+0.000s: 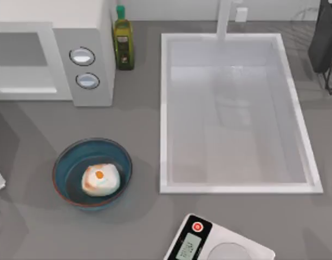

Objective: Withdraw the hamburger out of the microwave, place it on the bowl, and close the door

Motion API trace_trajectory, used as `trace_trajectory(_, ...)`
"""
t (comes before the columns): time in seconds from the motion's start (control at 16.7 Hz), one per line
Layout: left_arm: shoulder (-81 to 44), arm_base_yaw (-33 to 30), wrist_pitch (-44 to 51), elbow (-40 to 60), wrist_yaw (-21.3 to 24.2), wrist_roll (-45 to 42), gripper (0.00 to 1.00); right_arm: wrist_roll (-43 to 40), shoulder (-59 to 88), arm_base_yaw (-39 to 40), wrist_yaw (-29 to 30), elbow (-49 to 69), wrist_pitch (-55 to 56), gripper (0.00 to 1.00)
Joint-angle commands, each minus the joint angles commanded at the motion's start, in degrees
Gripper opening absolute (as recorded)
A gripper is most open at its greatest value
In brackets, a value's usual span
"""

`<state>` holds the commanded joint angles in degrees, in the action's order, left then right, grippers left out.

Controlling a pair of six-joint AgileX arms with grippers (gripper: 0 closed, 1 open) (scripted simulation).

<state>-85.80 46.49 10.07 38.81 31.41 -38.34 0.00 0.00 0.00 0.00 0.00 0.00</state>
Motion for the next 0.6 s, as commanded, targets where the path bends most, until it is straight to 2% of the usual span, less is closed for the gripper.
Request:
trace_trajectory(0.3,12.22,-11.78,-3.9,-10.5,-6.48,10.86,0.0,0.0,0.0,0.0,0.0,0.0,0.0,1.0)
trace_trajectory(0.6,13.46,-13.05,-4.41,-11.85,-7.33,12.33,0.0,0.0,0.0,0.0,0.0,0.0,0.0,1.0)
